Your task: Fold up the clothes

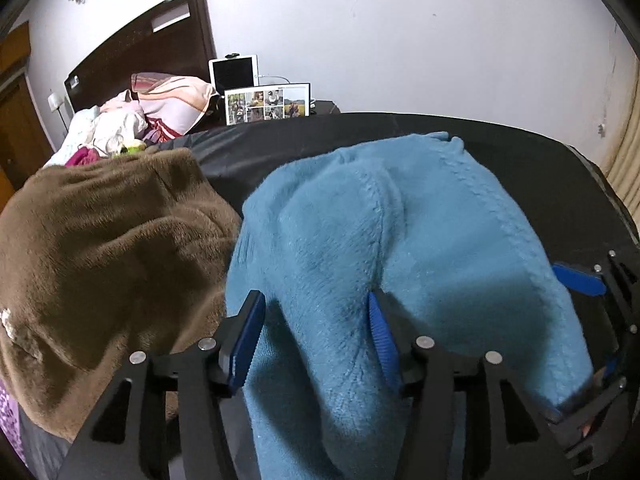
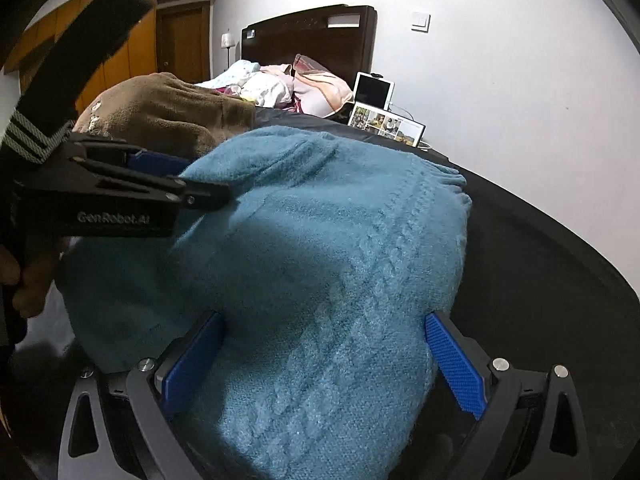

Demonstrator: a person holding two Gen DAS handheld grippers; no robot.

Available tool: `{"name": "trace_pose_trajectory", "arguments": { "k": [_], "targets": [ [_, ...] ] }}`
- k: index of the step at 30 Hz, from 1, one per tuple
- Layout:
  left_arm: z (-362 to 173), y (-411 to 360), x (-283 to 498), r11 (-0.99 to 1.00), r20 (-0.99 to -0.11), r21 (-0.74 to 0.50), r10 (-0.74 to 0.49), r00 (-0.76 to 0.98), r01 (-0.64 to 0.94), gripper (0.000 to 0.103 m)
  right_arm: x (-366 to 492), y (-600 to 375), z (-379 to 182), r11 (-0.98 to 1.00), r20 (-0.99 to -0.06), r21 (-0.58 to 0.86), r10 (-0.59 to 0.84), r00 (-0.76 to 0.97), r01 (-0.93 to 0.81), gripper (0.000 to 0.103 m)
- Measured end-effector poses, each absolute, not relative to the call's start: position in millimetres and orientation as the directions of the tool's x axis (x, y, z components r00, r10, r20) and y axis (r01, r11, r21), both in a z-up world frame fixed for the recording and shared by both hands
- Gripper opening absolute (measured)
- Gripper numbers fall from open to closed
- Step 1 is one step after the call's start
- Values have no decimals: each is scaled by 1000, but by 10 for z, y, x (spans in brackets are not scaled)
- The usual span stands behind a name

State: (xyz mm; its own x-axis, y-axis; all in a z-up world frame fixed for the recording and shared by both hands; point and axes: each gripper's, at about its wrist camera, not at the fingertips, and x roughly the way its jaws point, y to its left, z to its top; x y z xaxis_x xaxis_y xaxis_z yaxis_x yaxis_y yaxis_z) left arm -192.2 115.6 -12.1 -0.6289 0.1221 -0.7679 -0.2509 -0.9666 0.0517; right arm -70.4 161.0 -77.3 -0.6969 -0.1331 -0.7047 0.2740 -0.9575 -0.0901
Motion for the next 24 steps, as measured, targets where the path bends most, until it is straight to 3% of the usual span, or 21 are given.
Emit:
{"name": "trace_pose_trajectory", "arguments": {
  "k": [7,24],
  "targets": [
    [-147,1107,-1896,-974,-750,77,84,-657,-213,78,-688,1596,-792,-961,-696,-92,-125,-707,260,102],
    [-88,1045,-1797,-979,-762,72,69,-643,-190,83,-667,2138,-527,-979,-679,133,-205,-705,157,102]
  ]
}}
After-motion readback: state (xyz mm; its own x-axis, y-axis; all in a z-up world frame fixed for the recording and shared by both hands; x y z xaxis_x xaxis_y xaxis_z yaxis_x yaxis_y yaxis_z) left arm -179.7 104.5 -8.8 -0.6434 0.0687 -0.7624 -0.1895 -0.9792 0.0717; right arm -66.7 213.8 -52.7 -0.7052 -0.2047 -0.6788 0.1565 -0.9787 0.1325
